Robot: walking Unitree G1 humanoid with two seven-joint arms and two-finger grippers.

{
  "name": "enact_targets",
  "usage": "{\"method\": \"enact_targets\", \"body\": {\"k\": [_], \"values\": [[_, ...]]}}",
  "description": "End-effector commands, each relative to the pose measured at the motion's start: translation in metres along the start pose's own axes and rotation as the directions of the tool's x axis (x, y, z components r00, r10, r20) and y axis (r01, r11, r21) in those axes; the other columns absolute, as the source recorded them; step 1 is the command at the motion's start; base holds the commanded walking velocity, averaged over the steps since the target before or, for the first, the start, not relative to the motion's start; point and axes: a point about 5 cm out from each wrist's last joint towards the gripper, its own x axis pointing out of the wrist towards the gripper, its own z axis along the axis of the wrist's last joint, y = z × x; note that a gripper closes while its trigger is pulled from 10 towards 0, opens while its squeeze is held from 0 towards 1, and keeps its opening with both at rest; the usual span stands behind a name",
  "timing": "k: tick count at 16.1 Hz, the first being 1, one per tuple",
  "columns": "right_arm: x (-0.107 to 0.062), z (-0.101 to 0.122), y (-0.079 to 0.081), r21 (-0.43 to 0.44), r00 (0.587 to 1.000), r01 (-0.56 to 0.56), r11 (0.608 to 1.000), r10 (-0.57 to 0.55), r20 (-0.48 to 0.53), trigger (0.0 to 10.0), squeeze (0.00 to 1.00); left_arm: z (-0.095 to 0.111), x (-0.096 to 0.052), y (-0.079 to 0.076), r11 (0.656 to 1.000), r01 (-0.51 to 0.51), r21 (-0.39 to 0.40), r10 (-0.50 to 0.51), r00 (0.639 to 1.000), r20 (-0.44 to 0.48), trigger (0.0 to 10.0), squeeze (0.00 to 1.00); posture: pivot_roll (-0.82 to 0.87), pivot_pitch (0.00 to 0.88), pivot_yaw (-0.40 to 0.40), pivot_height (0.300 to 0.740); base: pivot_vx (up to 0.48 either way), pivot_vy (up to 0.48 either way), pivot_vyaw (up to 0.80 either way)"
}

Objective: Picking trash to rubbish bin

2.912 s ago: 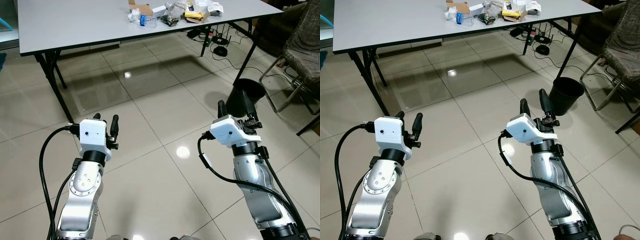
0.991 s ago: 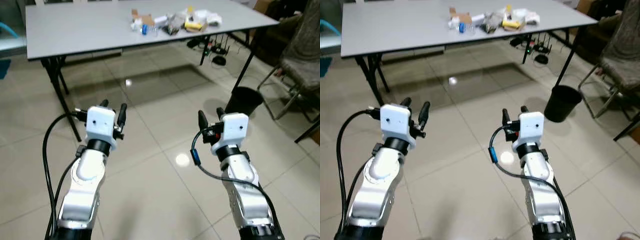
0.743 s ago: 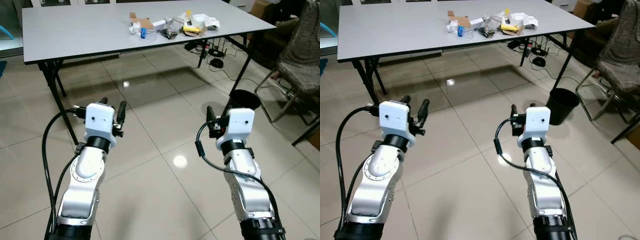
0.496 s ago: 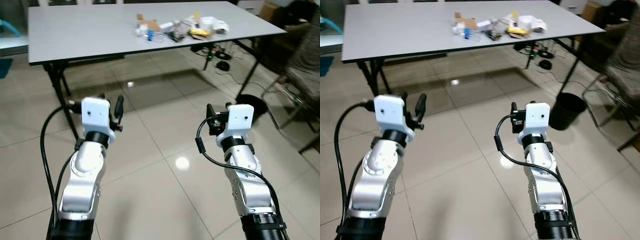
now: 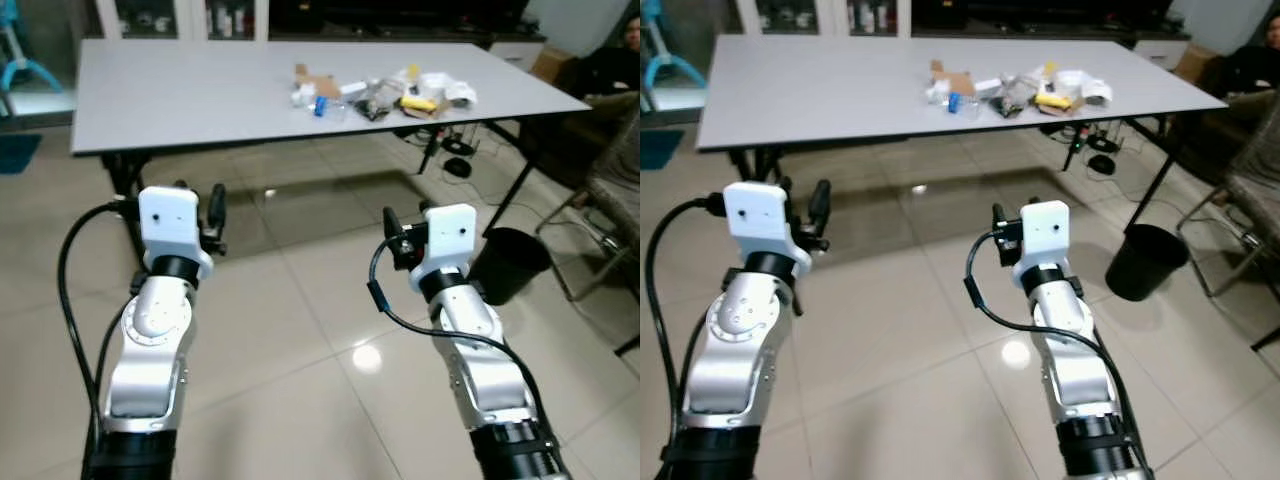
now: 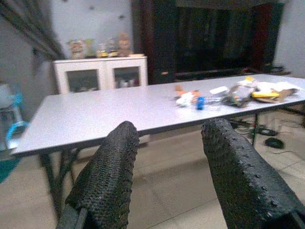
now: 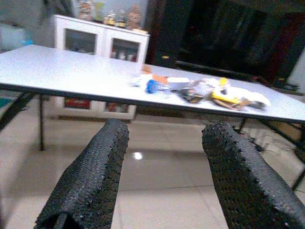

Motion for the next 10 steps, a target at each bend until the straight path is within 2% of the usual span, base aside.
{"method": "enact_targets", "body": {"k": [1,2,6,10], "values": [[-0.002,-0.002,-0.016,-0.007,0.999,0.049,0.999,-0.049,-0.016,10.0,0.0,0.004,0.003,-0.012,0.999,0.039,-0.016,-0.039,0.999,0.009,10.0,0.0,0.0,0.0,-0.091,0.74,0.48,0.0,0.0],[-0.002,-0.003,-0.016,-0.004,0.998,0.051,0.999,-0.051,-0.025,10.0,0.0,0.003,0.003,-0.012,0.999,0.038,-0.015,-0.038,0.999,0.006,10.0,0.0,0.0,0.0,-0.091,0.74,0.48,0.0,0.0],[-0.003,-0.01,-0.019,-0.007,0.995,0.07,0.998,-0.07,-0.065,10.0,0.0,-0.004,0.004,-0.007,0.999,0.018,-0.036,-0.019,0.999,-0.03,10.0,0.0,0.0,0.0,-0.08,0.74,0.48,0.0,-0.71],[-0.007,-0.027,-0.013,0.026,0.989,0.05,0.998,-0.046,-0.143,10.0,0.0,-0.021,-0.001,-0.003,1.0,0.027,-0.002,-0.027,0.996,-0.084,10.0,0.0,0.03,0.0,-0.074,0.74,0.48,0.0,0.0]]}}
